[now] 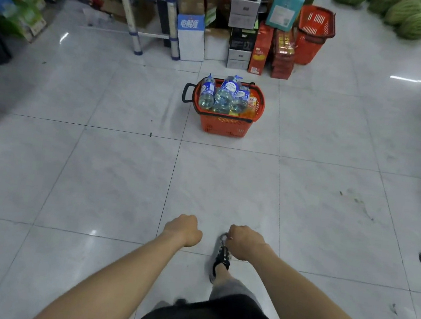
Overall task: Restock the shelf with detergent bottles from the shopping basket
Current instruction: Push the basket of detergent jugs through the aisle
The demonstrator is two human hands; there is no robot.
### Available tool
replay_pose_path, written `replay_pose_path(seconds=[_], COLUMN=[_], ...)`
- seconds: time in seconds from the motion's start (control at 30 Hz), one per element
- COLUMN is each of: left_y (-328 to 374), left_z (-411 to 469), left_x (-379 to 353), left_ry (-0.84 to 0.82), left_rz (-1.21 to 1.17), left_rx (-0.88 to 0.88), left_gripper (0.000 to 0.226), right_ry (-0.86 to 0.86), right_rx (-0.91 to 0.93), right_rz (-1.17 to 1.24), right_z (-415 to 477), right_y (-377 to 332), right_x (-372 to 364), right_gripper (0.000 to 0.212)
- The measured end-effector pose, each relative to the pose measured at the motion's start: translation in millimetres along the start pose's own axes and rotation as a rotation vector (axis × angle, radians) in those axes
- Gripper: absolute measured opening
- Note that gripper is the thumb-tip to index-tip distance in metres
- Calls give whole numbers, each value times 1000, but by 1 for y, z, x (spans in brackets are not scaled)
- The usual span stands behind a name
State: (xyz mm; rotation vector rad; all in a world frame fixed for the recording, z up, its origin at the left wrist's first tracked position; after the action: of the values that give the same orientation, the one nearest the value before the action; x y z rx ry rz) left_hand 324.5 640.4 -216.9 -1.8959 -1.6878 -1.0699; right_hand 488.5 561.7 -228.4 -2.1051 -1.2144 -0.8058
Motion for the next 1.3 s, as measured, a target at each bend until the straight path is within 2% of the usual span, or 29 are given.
replay_pose_path(seconds=[0.23,0.5,0.73,1.0,1.3], left_y=[49,78,72,57,81], left_z=[89,194,303,399,509], left_x=[91,172,250,319,370], left_ry=[40,44,40,-20,-70], left_rz=[-17,47,41,112,131], left_rx=[22,-11,-53,-86,-76], left_gripper=[33,39,46,43,44], right_ry=[30,27,30,46,76], right_rx=[62,96,49,32,5], right_rz=[-27,-69,-92,-94,-75], right_z=[98,200,303,398,496], right_y=[7,-12,-37,-74,-58], right_x=[113,193,263,342,415], right_gripper=[44,44,43,42,40])
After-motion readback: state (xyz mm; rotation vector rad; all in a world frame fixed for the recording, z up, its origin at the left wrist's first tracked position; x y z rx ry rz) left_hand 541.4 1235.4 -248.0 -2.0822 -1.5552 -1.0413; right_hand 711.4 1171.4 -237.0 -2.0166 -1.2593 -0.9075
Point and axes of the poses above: each hand's wrist, its own z-axis towards the middle knuckle, its own x-axis out of the back of the hand, y = z × x, the point moved 9 cm from there along z, towards the middle knuckle, and after that the axes turned 9 degrees about y, right-handed, at the moved point
